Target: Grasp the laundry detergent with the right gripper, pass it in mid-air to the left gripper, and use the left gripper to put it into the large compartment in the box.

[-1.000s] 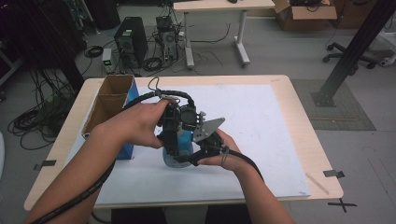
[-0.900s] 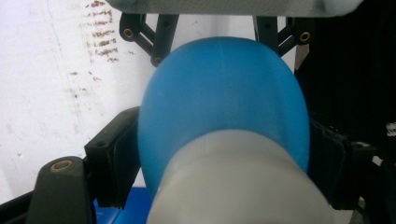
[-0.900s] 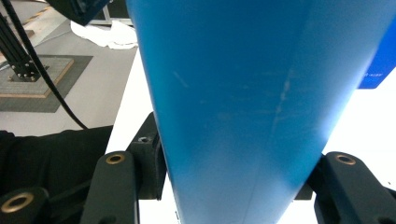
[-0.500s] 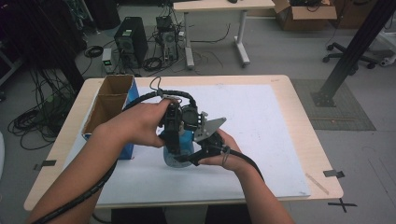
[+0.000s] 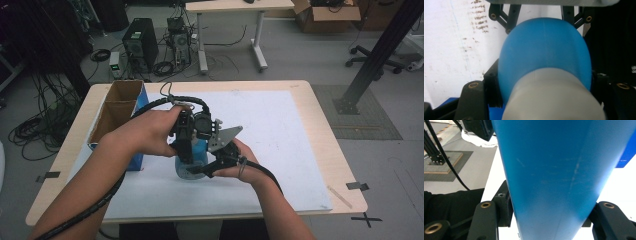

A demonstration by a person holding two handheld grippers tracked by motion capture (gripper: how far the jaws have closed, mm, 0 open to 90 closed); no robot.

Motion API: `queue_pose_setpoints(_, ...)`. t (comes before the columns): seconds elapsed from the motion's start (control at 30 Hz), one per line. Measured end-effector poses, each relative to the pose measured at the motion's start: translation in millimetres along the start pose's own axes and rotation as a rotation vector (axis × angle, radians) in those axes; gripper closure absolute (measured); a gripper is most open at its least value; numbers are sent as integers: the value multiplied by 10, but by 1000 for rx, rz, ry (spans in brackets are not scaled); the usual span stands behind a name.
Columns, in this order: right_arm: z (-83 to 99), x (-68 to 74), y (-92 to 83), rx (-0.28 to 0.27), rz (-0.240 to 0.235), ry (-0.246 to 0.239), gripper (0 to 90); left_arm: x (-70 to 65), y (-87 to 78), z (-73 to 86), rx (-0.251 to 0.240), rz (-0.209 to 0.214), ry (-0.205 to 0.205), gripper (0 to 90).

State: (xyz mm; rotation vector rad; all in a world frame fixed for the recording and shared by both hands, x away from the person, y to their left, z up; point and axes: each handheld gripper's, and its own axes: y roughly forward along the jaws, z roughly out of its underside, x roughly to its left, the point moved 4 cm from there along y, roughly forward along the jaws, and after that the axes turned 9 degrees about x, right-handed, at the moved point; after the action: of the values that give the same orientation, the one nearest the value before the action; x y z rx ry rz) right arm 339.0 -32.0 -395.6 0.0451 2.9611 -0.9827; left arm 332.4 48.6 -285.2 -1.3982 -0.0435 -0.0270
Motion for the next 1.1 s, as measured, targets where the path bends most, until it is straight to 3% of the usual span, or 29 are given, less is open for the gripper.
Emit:
queue_pose_setpoints(0.47, 5, 19, 1, -5, -10, 15, 450, 2, 9, -14, 12, -9, -8, 371)
queue_pose_setpoints(0.57, 6, 7, 6, -1, 1, 6, 450, 3, 12, -19, 48, -23, -6, 374)
queue_pose_setpoints(0.73, 2, 11, -10, -9, -2, 19, 450, -2, -10, -30, 48, -35, -17, 378)
queue_pose_setpoints(1.1, -1, 6, -36, -29, 21, 0, 427, -40, -68, -80, 80, -57, -30, 381)
